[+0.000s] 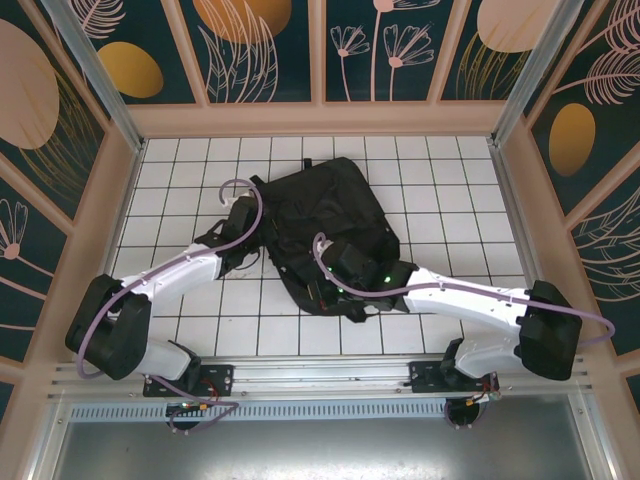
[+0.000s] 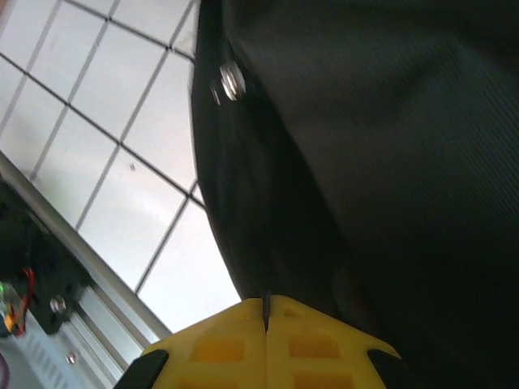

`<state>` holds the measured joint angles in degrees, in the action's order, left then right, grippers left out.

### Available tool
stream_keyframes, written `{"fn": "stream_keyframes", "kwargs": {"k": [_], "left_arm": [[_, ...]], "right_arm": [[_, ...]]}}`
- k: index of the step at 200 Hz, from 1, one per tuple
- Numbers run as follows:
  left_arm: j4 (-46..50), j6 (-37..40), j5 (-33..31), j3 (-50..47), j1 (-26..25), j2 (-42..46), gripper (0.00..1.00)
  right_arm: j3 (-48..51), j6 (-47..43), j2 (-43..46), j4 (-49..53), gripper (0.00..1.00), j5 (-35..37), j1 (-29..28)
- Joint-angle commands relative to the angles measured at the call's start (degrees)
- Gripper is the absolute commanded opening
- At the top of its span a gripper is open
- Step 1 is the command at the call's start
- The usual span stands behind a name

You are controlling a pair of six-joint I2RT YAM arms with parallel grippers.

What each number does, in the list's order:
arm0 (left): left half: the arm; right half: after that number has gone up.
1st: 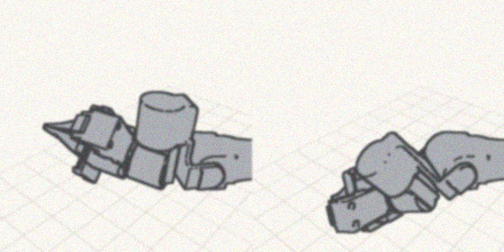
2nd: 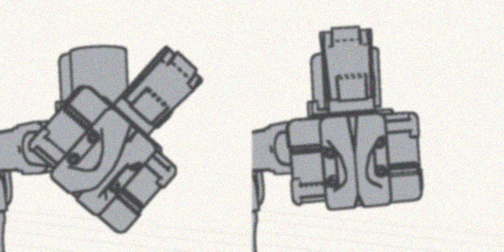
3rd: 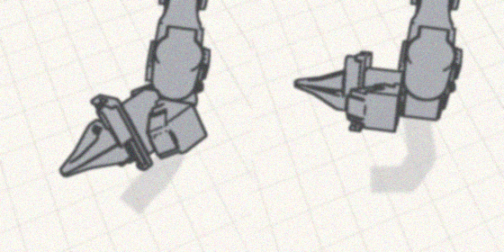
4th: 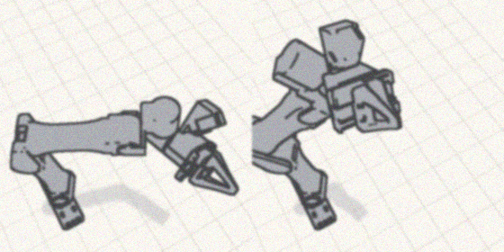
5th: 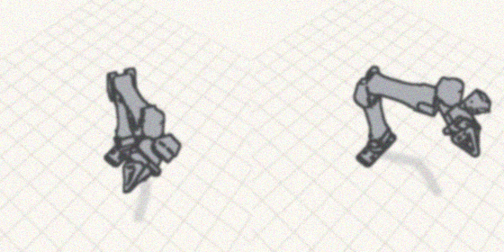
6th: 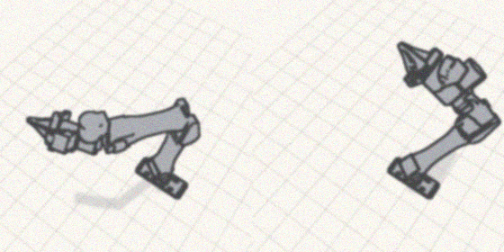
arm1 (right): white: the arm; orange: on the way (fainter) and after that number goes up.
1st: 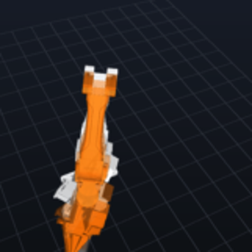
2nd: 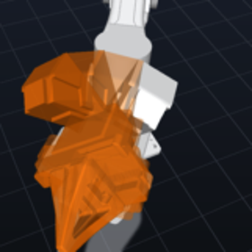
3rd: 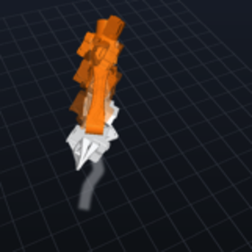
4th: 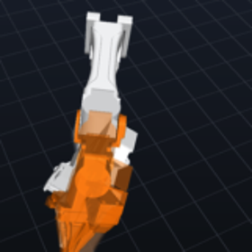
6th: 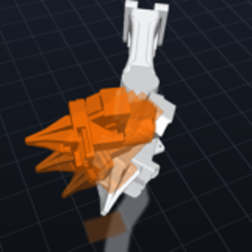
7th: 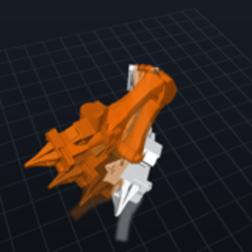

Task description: Pack books, pencil case, and school supplies into a backpack

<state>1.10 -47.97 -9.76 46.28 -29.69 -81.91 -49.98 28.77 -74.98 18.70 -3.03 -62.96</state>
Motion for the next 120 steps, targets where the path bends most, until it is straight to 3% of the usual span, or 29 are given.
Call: {"fn": "stream_keyframes", "kwargs": {"k": [1, 42, 77, 91, 120], "left_arm": [[-1.76, 1.91, -5.74, 0.48, 1.39, -0.28, 0.0], [-3.92, 1.66, -0.31, -0.23, 1.39, -0.76, 0.0], [-4.8, 1.58, 2.19, -1.32, 1.39, 0.19, 0.0], [-4.8, 1.56, 2.33, -1.61, 1.39, 0.82, 0.0], [-4.8, 1.25, 3.14, -1.73, 1.4, 1.11, 0.0]], "right_arm": [[2.33, -2.73, 1.64, 6.95, 0.0, 0.17, -0.41], [0.84, -2.24, 3.09, 4.45, 0.0, -1.5, -0.46], [-4.01, -2.23, 2.39, 1.61, 0.23, -1.26, 0.3], [-6.25, -1.7, 0.4, 1.24, 0.23, -2.31, 2.03], [-9.2, 2.09, -5.55, -2.84, 0.17, -12.3, 6.46]]}}
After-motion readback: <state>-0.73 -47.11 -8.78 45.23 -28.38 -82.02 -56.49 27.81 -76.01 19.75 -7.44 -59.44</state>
